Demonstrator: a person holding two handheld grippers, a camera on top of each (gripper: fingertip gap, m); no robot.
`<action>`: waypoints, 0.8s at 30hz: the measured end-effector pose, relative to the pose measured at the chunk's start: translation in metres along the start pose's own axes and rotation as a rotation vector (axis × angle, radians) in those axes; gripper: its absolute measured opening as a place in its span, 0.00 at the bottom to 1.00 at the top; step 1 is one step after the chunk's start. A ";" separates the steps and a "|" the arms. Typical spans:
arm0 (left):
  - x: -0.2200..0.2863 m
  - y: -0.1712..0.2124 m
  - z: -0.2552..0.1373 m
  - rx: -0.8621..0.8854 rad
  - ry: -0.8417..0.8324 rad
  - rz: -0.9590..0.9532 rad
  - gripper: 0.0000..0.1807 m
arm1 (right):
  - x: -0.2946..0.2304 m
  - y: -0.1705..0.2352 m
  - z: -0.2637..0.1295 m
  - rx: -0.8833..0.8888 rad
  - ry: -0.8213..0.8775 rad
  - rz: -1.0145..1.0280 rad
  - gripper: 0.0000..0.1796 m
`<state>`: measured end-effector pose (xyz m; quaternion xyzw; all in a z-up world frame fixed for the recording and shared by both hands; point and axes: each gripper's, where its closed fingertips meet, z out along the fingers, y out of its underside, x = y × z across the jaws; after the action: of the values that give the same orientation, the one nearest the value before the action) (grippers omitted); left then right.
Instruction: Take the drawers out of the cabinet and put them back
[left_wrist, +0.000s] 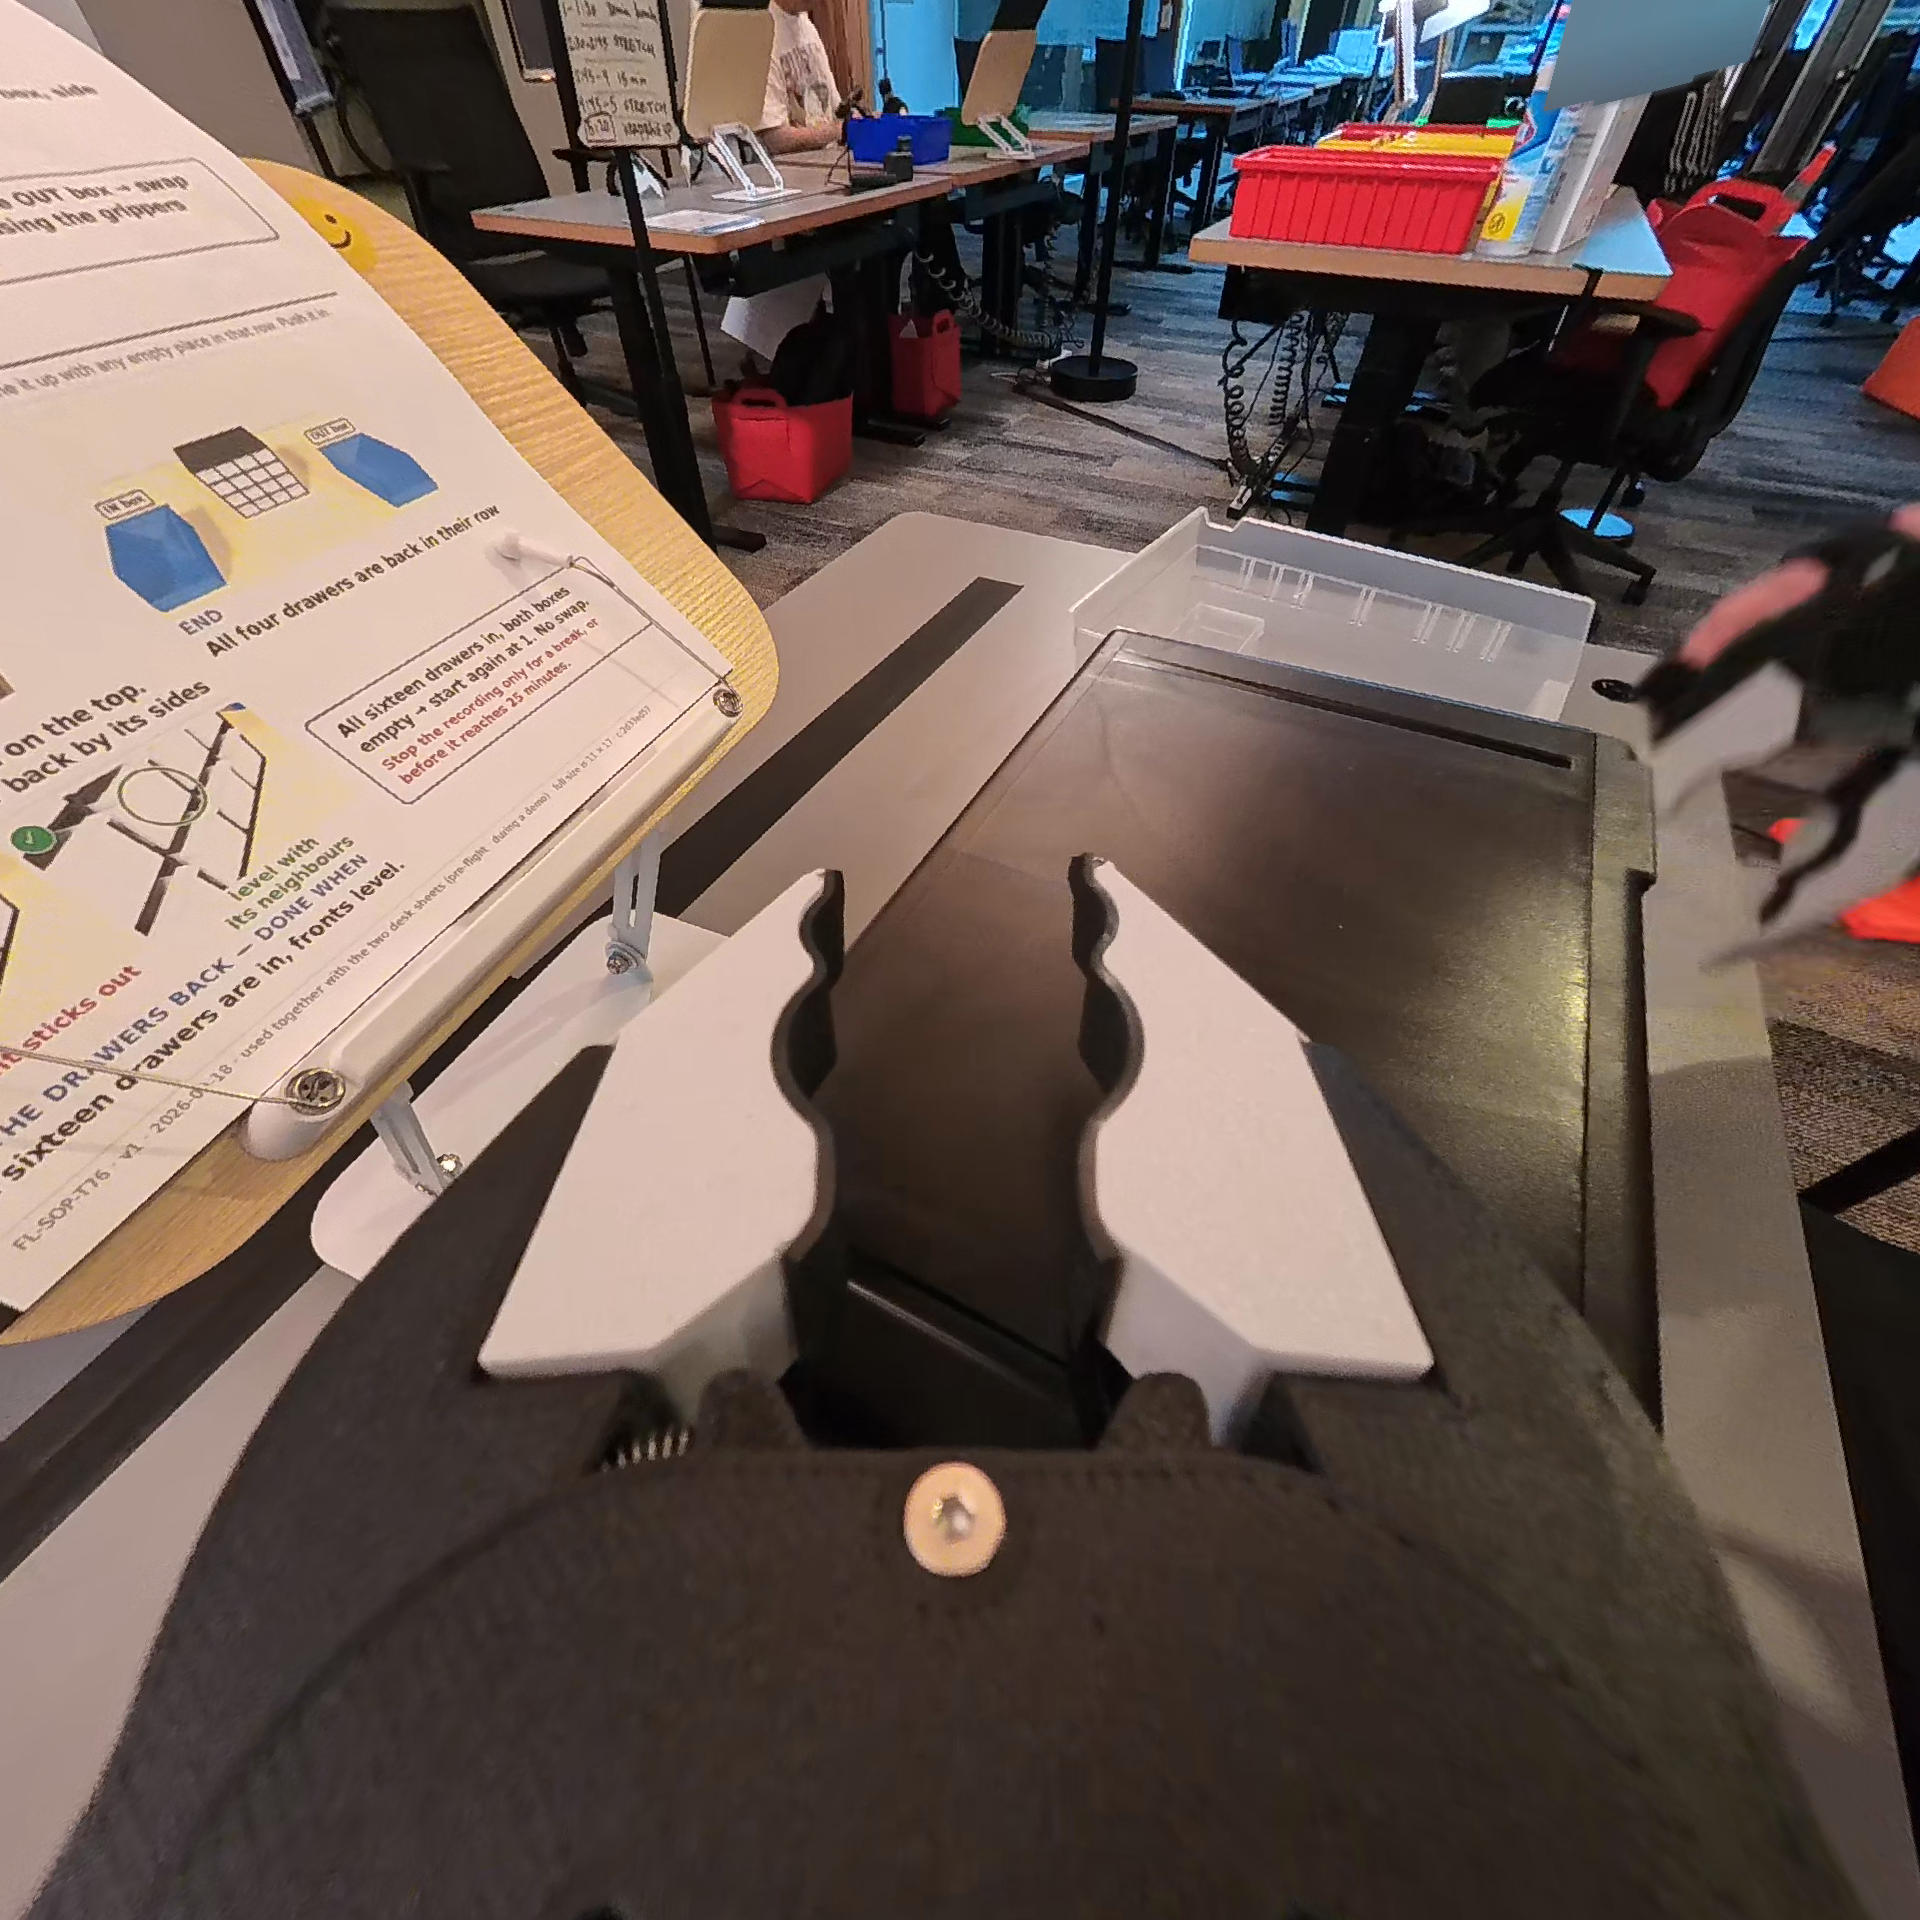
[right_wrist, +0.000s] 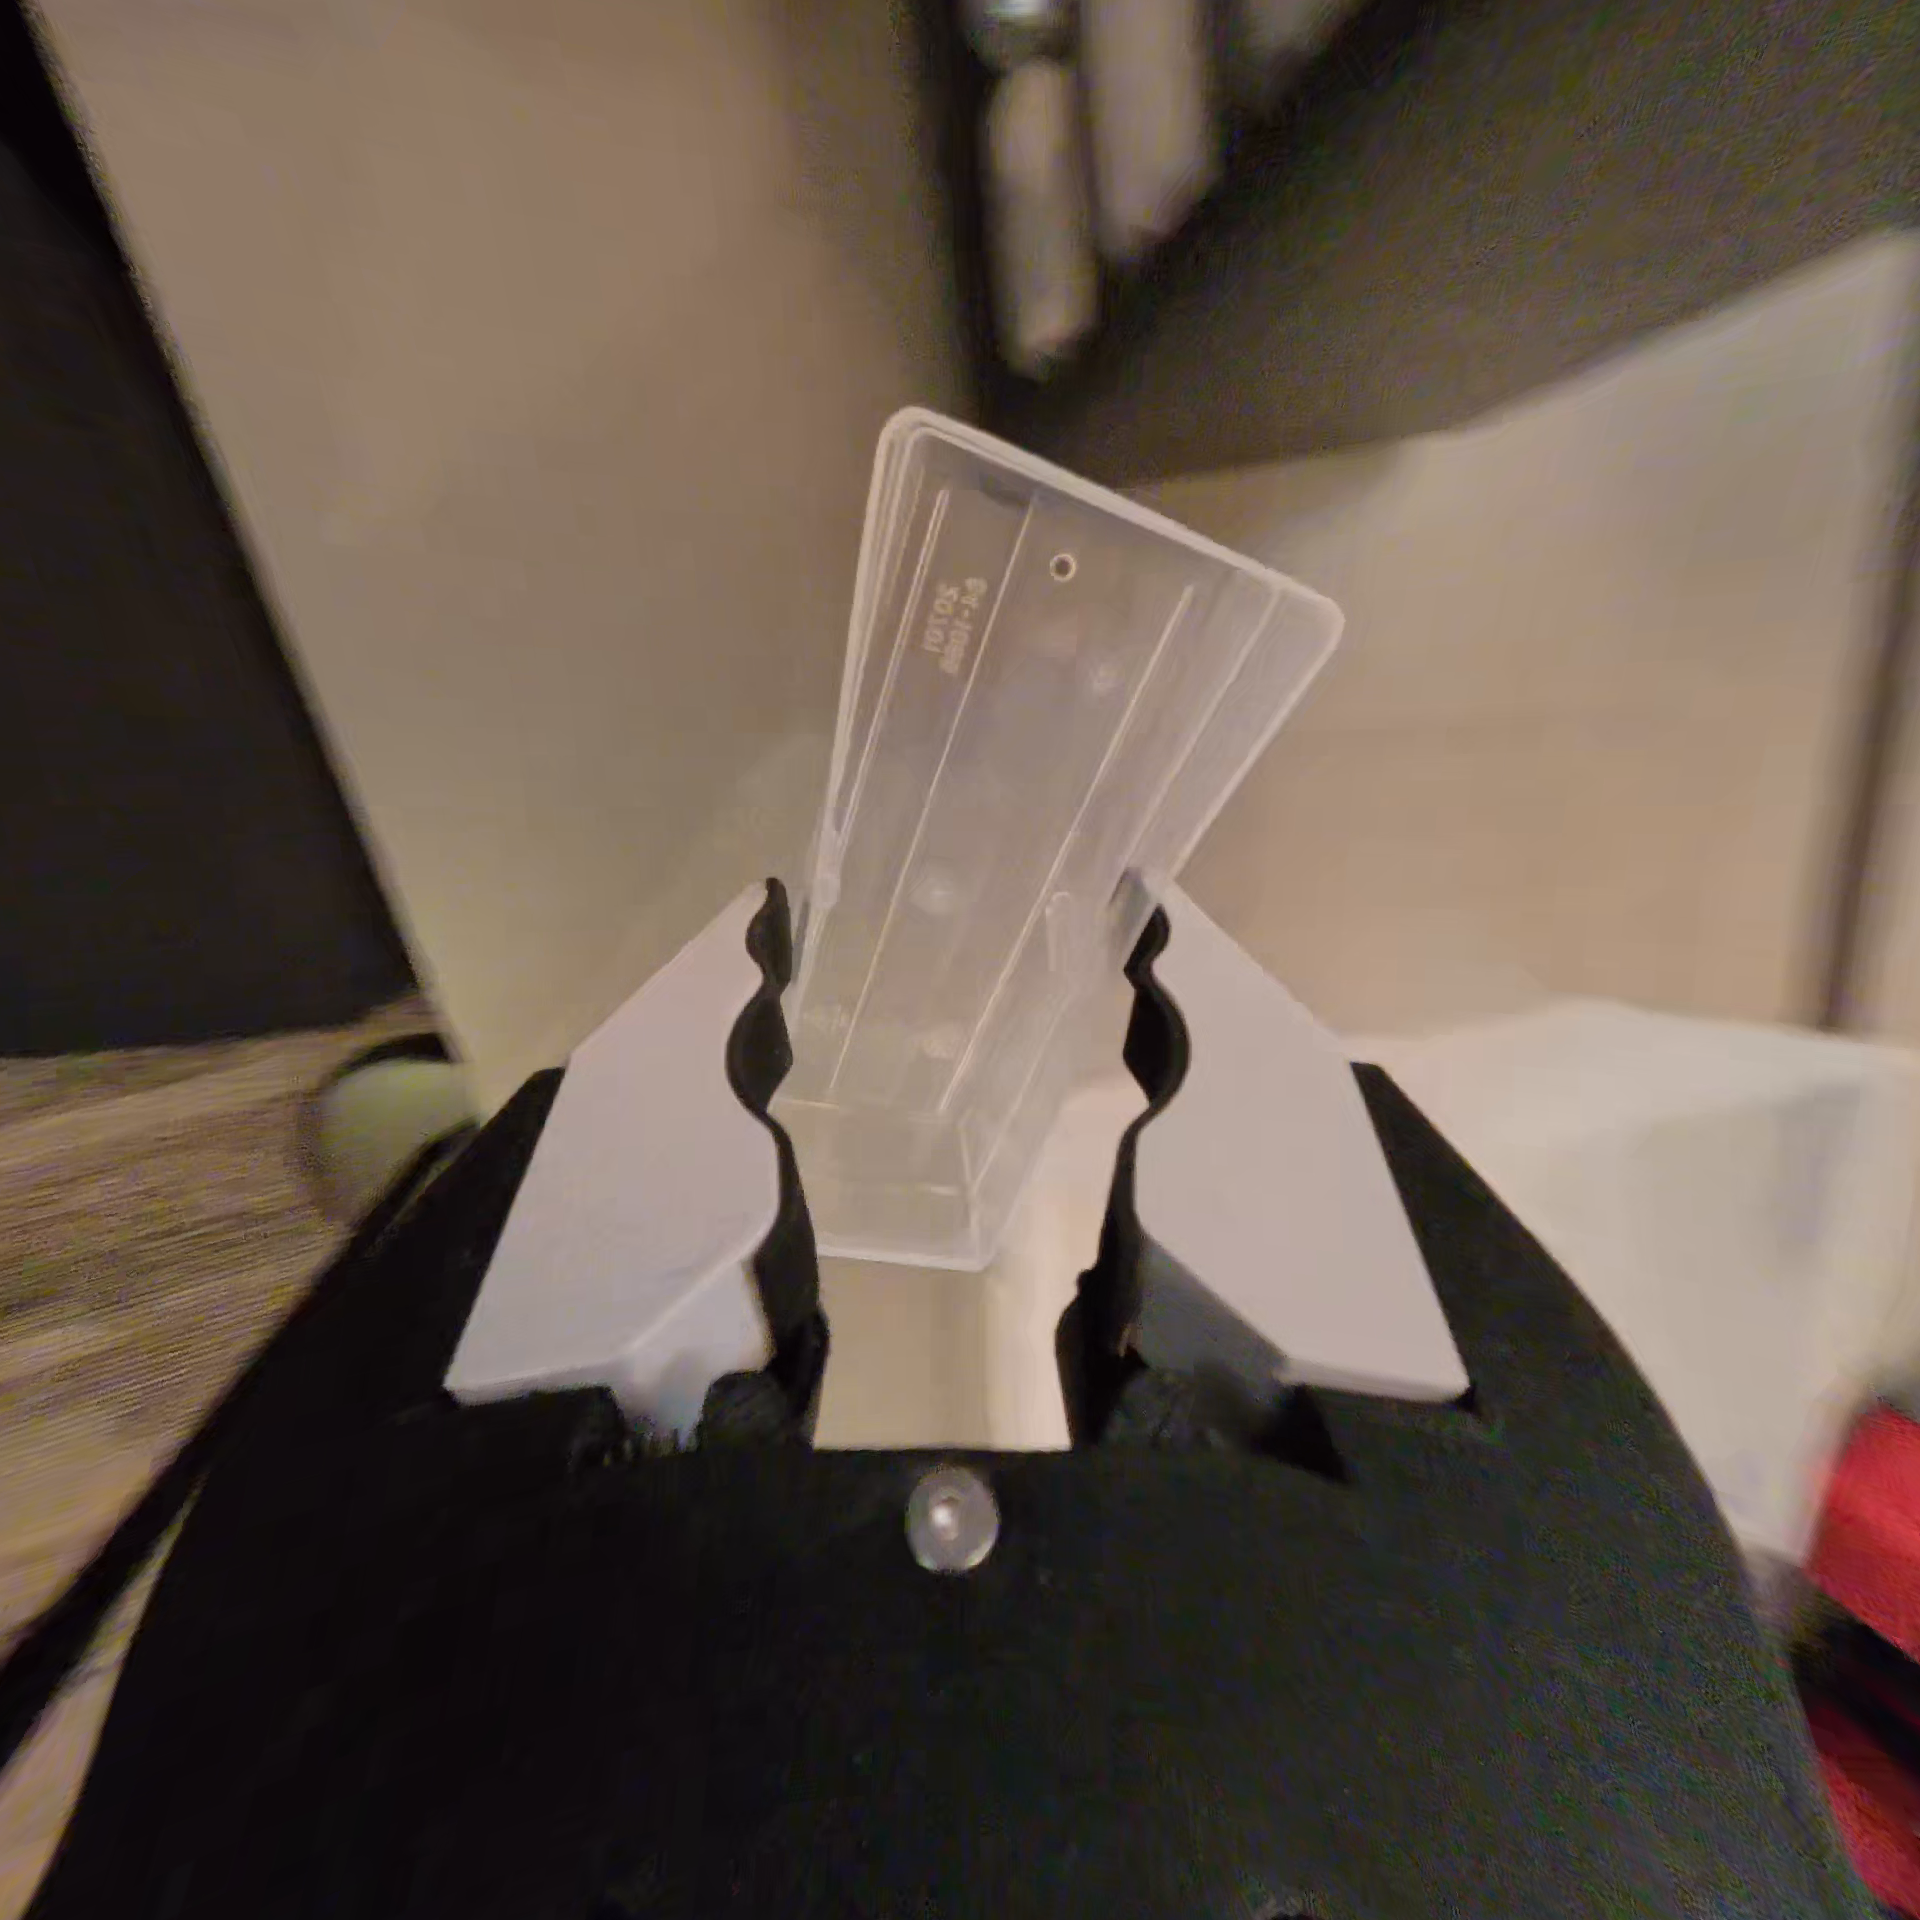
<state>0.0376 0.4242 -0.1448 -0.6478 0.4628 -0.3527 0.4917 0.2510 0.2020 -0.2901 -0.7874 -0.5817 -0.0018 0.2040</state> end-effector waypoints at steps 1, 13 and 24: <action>0.000 0.000 0.000 0.000 0.001 0.001 0.24 | 0.024 0.011 -0.019 -0.002 0.086 -0.014 0.35; 0.000 -0.001 -0.001 0.013 0.006 -0.001 0.23 | 0.163 0.205 0.018 -0.489 0.082 -0.053 0.36; 0.000 -0.001 0.000 0.012 0.006 0.000 0.23 | 0.220 0.232 0.043 -0.689 0.328 -0.163 0.45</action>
<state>0.0375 0.4237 -0.1438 -0.6439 0.4621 -0.3575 0.4940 0.5251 0.3619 -0.3512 -0.7502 -0.5674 -0.3391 0.0168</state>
